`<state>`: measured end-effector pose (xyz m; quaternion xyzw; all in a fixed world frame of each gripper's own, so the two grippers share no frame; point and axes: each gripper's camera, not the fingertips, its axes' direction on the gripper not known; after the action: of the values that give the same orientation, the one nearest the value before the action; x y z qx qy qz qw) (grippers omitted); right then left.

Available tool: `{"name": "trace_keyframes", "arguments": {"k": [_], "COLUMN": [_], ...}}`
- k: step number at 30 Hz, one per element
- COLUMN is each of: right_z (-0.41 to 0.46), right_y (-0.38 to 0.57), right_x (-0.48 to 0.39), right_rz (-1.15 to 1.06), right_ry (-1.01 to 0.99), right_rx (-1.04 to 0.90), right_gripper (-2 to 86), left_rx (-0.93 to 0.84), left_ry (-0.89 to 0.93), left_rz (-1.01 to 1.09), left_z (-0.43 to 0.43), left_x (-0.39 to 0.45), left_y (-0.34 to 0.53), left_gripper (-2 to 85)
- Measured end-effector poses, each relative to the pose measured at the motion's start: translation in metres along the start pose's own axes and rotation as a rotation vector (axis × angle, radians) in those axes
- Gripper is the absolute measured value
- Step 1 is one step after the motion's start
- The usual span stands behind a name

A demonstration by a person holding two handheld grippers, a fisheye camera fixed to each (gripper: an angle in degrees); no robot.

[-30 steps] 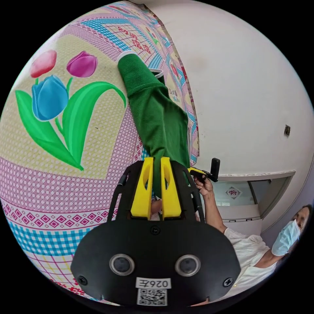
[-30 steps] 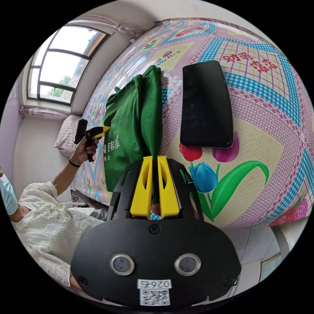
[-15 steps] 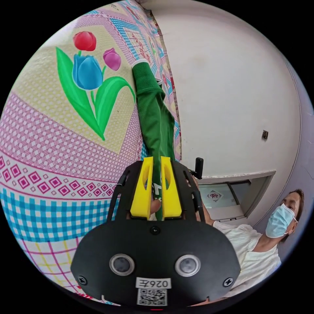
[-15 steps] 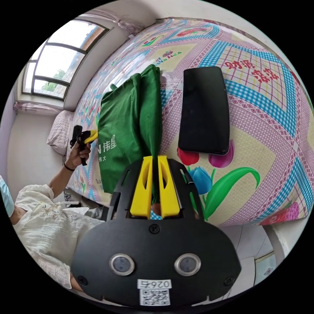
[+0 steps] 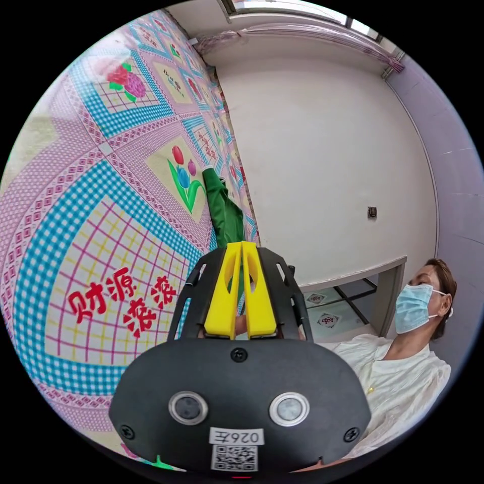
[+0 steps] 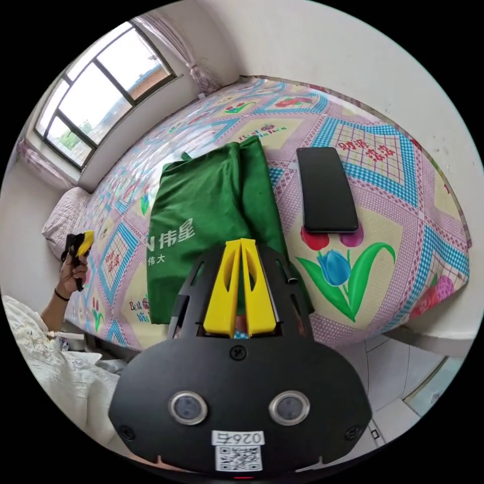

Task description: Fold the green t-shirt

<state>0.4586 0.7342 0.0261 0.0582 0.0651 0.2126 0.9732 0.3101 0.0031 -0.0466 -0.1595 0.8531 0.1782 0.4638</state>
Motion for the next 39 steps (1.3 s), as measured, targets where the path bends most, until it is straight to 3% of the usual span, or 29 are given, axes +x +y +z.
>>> {"name": "trace_keyframes", "arguments": {"k": [3,6,8,13,17,19,22,28,32,36,39], "right_z": [-0.020,-0.083,-0.127,-0.170,-0.173,-0.171,-0.174,-0.211,-0.216,-0.216,-0.226], "right_y": [0.046,0.108,0.159,0.249,0.319,0.340,0.362,0.413,0.420,0.431,0.440], "right_x": [-0.007,-0.048,-0.096,-0.203,-0.308,-0.346,-0.402,-0.473,-0.474,-0.464,-0.466], "right_rz": [0.124,0.158,0.153,0.082,-0.045,-0.117,-0.228,-0.437,-0.462,-0.440,-0.549], "right_ry": [0.040,0.041,0.068,0.014,-0.049,-0.119,-0.155,-0.187,-0.444,-0.539,-0.546], "right_rx": [0.137,0.425,0.602,0.773,0.867,0.890,0.876,1.098,1.020,1.012,0.952], "right_gripper": [-0.9,-0.9,-0.9,-1.0,-0.9,-0.9,-0.9,1.7,2.3,-0.3,-0.8], "left_rx": [0.039,0.152,0.289,0.497,0.774,0.828,0.869,0.926,0.949,1.004,0.974], "left_ry": [-0.049,-0.158,-0.322,-0.594,-1.019,-1.108,-1.071,-1.079,-1.116,-1.091,-1.050], "left_rz": [0.041,0.124,0.229,0.530,0.931,1.039,1.098,1.175,1.260,1.343,1.379], "left_z": [-0.038,-0.096,-0.149,-0.229,-0.247,-0.247,-0.258,-0.255,-0.226,-0.203,-0.185], "left_x": [0.017,0.052,0.097,0.205,0.309,0.338,0.371,0.412,0.431,0.445,0.458], "left_y": [0.036,0.076,0.116,0.213,0.334,0.377,0.435,0.539,0.594,0.630,0.643], "left_gripper": [-0.9,-1.0,-1.0,-1.0,-1.0,-0.9,-0.9,-0.9,-0.7,1.4,2.7]}}
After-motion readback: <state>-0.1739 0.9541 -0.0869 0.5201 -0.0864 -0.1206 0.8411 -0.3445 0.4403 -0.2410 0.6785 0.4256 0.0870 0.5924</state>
